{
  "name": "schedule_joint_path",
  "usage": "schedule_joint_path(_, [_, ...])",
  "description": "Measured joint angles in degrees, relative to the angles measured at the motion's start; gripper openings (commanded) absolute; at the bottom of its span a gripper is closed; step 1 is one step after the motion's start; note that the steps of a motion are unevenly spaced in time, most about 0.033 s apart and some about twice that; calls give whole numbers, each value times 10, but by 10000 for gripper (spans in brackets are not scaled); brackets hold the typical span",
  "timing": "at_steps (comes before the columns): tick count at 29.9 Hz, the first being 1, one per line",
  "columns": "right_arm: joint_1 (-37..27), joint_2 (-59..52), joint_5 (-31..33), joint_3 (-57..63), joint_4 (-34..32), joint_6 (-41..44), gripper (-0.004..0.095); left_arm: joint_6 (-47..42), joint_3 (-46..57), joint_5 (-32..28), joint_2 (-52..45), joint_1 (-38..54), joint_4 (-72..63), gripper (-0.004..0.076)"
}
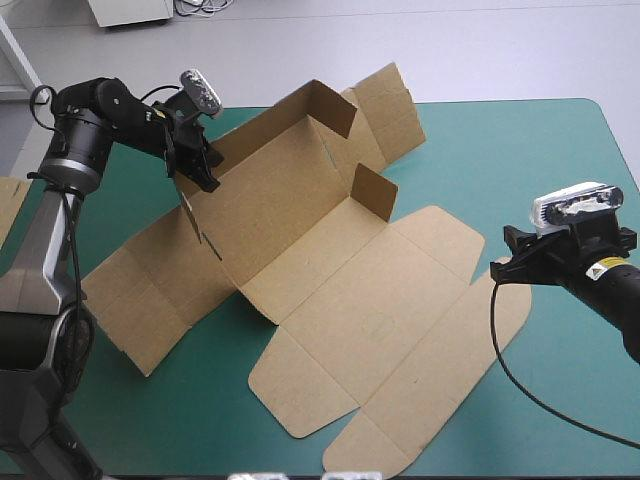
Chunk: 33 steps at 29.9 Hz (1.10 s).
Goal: Fold the box
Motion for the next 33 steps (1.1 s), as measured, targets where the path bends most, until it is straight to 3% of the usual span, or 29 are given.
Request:
schedule_joint_path(19, [0, 0, 15, -25, -7, -1, 470, 254, 0, 8, 7, -43, -107, 10])
schedule_joint_path(25, [0, 0, 12, -25, -100, 19, 470, 277, 0, -56, 7, -106, -8, 7])
schedule_joint_path(33, [0, 0, -13, -25, -271, 126, 470, 261, 0, -138, 7, -203, 115, -10])
